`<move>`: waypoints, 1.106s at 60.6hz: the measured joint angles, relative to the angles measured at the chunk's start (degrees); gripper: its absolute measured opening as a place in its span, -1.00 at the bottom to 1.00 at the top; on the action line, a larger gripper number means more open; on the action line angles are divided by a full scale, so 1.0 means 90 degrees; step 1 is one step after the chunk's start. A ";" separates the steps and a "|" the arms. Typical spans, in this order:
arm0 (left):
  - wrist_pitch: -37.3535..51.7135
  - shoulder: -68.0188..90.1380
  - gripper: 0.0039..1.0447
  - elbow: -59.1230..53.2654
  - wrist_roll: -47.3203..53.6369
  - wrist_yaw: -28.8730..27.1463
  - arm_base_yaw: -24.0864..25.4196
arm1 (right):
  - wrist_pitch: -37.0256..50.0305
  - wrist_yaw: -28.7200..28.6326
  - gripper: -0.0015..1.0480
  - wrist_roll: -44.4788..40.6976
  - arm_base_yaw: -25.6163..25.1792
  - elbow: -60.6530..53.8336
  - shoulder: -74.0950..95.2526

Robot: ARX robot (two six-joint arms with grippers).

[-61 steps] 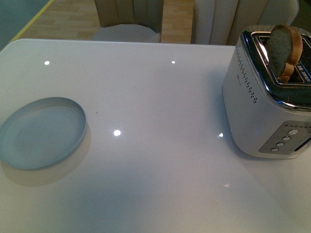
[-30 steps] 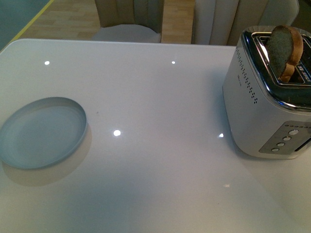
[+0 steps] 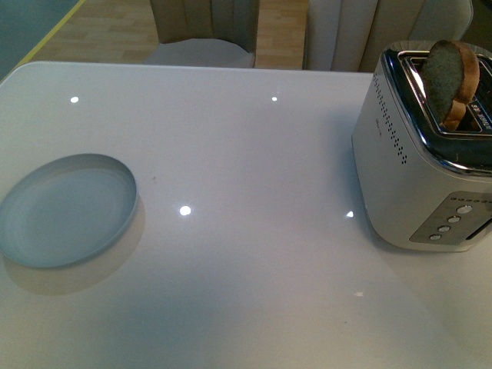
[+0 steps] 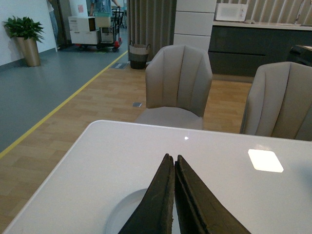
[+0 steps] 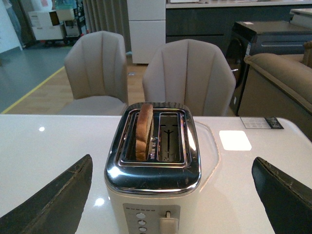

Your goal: Left arm holds plate, right arm toasts bread

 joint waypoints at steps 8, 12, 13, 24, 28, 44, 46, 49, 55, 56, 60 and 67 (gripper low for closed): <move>-0.0340 -0.0350 -0.95 0.0000 0.0000 0.0000 0.0000 | 0.0000 0.0000 0.83 0.0000 0.0000 0.0000 0.0000; -0.0505 -0.0520 -0.95 0.0000 0.0000 0.0000 0.0000 | 0.0000 0.0000 0.83 -0.0002 0.0000 0.0000 0.0000; -0.0551 -0.0571 -0.95 0.0000 0.0000 0.0000 0.0000 | 0.0000 0.0000 0.83 -0.0002 0.0000 0.0000 0.0000; -0.0974 -0.0991 -0.95 0.0000 0.0000 0.0000 0.0000 | 0.0000 0.0000 0.83 0.0000 0.0000 0.0000 0.0000; -0.1120 -0.1137 -0.95 0.0000 0.0000 0.0000 0.0000 | 0.0000 0.0000 0.83 0.0000 0.0000 0.0000 0.0000; -0.2407 -0.2382 -0.95 0.0002 0.0000 0.0000 0.0000 | 0.0000 0.0000 0.83 0.0000 0.0000 0.0000 -0.0002; -0.2414 -0.2392 -0.95 0.0002 0.0000 0.0000 0.0000 | 0.0000 0.0000 0.83 -0.0002 0.0000 0.0000 0.0000; -0.2419 -0.2395 -0.95 0.0002 0.0000 0.0000 0.0000 | 0.0000 0.0000 0.83 0.0000 0.0000 0.0000 0.0000; -0.2419 -0.2397 -0.95 0.0002 0.0000 0.0000 0.0000 | 0.0000 0.0000 0.83 0.0000 0.0000 0.0000 -0.0002; -0.2419 -0.2397 -0.95 0.0002 0.0000 0.0000 0.0000 | 0.0000 0.0000 0.83 0.0000 0.0000 0.0000 0.0000; -0.2419 -0.2397 -0.95 0.0002 0.0000 0.0000 0.0000 | 0.0000 0.0000 0.83 0.0000 0.0000 0.0000 -0.0002; -0.2419 -0.2397 -0.62 0.0002 0.0000 0.0000 0.0000 | 0.0000 0.0000 0.83 0.0000 0.0000 0.0000 -0.0002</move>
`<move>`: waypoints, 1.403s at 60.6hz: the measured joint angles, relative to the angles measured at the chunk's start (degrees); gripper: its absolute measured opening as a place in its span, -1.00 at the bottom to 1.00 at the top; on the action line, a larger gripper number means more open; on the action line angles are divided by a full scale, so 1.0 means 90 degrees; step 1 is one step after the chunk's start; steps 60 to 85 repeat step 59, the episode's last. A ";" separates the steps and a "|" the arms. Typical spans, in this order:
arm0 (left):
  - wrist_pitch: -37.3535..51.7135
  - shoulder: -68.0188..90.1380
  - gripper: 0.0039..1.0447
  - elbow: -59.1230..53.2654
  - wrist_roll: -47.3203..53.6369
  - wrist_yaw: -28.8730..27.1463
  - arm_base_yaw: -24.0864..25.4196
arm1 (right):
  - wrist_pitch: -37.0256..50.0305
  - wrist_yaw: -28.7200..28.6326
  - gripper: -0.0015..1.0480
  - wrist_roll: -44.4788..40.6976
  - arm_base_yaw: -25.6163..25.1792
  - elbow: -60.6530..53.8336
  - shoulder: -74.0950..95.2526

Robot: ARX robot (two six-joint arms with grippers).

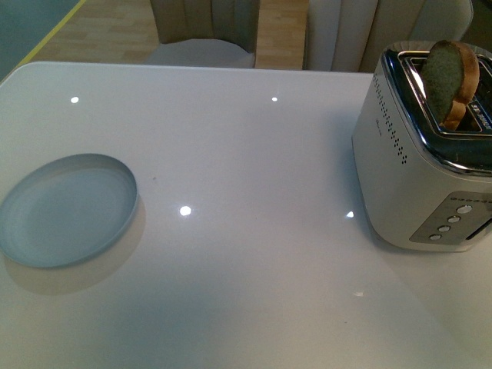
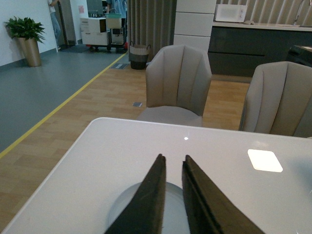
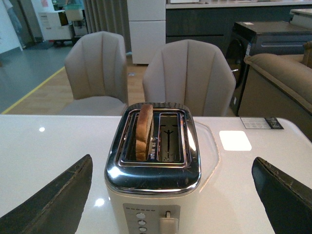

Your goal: Left arm holds plate, right arm toasts bread

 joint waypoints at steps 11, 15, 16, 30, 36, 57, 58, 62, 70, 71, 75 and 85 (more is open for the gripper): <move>0.0000 0.0000 0.03 0.0000 0.0000 0.0000 0.0000 | 0.0000 0.0000 0.83 0.0000 0.0000 0.0000 0.0002; 0.0000 0.0000 0.27 0.0000 0.0000 0.0000 0.0000 | 0.0000 0.0000 0.83 0.0000 0.0000 0.0000 0.0000; 0.0000 0.0000 0.31 0.0000 0.0000 0.0000 0.0000 | 0.0000 0.0000 0.83 0.0000 0.0000 0.0002 0.0000; 0.0000 0.0000 0.86 0.0000 0.0010 0.0000 0.0000 | 0.0000 0.0000 0.83 -0.0002 0.0000 0.0002 0.0000; 0.0000 0.0000 0.87 0.0000 0.0010 0.0000 0.0000 | 0.0000 0.0000 0.83 0.0000 0.0000 0.0000 0.0000; 0.0000 0.0000 0.87 0.0000 0.0010 0.0000 0.0000 | 0.0000 0.0000 0.83 -0.0002 0.0000 0.0000 0.0000; 0.0000 0.0000 0.87 0.0000 0.0010 0.0000 0.0000 | 0.0000 0.0000 0.83 0.0000 0.0000 0.0000 0.0002; 0.0000 0.0000 0.87 0.0000 0.0010 0.0000 0.0000 | 0.0000 0.0000 0.83 0.0000 0.0000 0.0000 0.0002; 0.0000 0.0000 0.87 0.0000 0.0010 0.0000 0.0000 | 0.0000 0.0000 0.83 0.0000 0.0000 0.0000 0.0002; 0.0000 0.0000 0.87 0.0000 0.0010 0.0000 0.0000 | 0.0000 0.0000 0.83 0.0000 0.0000 0.0000 0.0002; 0.0000 0.0000 0.87 0.0000 0.0010 0.0000 0.0000 | 0.0000 0.0000 0.83 0.0000 0.0000 0.0000 0.0002; 0.0000 0.0000 0.87 0.0000 0.0010 0.0000 0.0000 | 0.0000 0.0000 0.83 0.0000 0.0000 0.0000 0.0002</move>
